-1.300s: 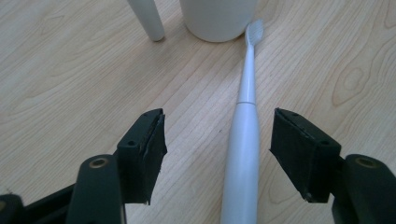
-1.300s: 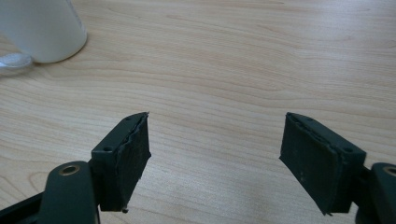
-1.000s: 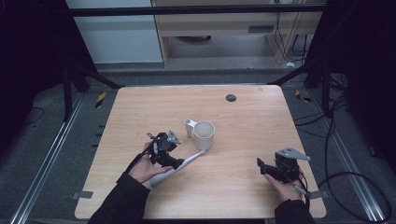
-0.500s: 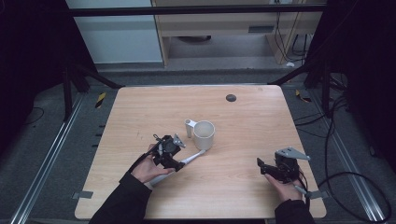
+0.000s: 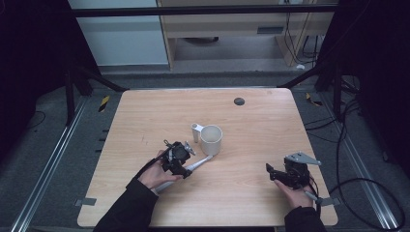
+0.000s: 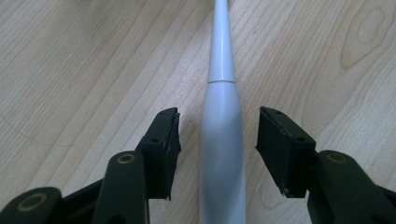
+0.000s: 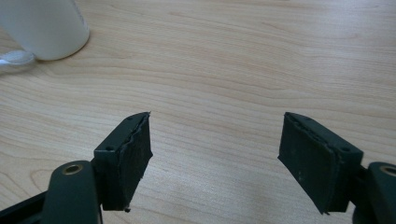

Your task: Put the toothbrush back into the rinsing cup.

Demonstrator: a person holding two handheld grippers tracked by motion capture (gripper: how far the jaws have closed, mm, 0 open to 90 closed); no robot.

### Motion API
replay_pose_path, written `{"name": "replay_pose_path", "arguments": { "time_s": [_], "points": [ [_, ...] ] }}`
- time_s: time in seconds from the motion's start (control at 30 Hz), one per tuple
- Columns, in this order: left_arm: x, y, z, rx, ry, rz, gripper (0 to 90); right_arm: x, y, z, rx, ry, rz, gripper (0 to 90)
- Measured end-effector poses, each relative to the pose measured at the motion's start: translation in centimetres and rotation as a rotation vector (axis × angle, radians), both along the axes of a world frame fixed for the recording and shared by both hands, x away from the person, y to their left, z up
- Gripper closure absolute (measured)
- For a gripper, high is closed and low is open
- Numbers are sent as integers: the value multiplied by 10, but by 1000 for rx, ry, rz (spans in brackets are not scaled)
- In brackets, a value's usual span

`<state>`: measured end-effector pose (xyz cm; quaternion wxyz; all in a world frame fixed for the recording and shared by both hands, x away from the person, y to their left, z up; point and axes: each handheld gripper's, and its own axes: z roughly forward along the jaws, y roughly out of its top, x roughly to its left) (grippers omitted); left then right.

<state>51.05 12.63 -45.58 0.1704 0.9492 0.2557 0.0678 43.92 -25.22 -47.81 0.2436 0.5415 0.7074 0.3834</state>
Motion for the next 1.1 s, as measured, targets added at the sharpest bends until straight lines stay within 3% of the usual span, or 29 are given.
{"name": "replay_pose_path", "arguments": {
  "time_s": [0.7,1.1],
  "points": [
    [5,-6,-10,38,40,-23,654,1,0,0,-1,6,13,264],
    [8,-6,-10,34,60,-18,665,1,0,0,3,13,15,265]
  ]
}}
